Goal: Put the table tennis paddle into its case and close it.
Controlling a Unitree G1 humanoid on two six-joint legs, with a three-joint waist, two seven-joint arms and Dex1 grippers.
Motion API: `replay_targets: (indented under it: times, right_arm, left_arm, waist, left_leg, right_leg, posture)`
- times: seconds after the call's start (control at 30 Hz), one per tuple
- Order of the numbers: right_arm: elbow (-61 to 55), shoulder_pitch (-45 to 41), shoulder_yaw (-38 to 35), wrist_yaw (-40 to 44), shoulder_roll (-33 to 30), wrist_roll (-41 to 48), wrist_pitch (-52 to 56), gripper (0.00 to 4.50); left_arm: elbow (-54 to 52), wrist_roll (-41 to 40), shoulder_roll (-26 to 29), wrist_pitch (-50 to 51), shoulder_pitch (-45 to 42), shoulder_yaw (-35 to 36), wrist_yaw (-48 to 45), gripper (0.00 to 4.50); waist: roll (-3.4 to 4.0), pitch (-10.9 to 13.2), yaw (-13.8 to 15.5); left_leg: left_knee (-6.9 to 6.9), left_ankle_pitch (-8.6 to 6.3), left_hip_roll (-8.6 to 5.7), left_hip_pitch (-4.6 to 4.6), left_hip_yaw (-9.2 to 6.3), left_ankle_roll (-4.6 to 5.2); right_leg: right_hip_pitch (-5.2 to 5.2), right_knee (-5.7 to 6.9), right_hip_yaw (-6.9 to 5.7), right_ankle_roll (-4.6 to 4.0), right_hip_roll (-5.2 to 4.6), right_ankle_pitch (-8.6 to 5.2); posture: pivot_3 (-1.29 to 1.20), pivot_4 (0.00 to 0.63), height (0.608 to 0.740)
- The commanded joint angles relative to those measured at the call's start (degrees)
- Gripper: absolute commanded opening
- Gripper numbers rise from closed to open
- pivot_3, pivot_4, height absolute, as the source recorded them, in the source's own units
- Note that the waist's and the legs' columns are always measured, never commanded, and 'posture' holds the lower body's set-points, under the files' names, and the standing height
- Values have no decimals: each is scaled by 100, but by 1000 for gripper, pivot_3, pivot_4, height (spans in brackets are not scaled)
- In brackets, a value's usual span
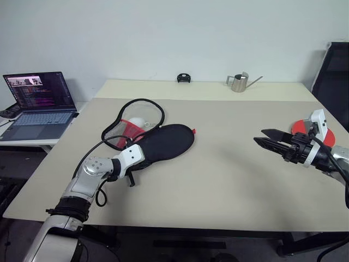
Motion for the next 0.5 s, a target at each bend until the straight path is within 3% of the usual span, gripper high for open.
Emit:
replay_targets:
  times: [0.03, 0.27, 0.5]
  right_arm:
    - [-171, -32, -202, -38, 9, 71, -127, 2686]
    - [-195, -44, -174, -75, 25, 78, -110, 2686]
    - [-258, -45, -185, -103, 29, 113, -72, 2686]
  left_arm:
    - [-518, -115, -363, 932, 145, -7, 252, 22]
    - [-942, -495, -1754, 2619, -323, 331, 1277, 22]
    - [-515, -599, -2834, 3117, -990, 470, 2005, 22]
  waist:
    - [1, 0, 16]
    - [1, 0, 261]
    - [-21, 13, 186]
  left_leg:
    - [0, 0, 0, -1, -1, 0]
    - [12, 4, -27, -8, -40, 5]
    - [13, 7, -32, -39, -37, 9]
  right_leg:
    - [1, -1, -1, 0, -1, 0]
    - [26, -12, -40, 3, -22, 0]
    - [5, -29, -38, 13, -25, 5]
  posture:
    - [0, 150, 740]
    - [0, 150, 740]
    - [0, 150, 740]
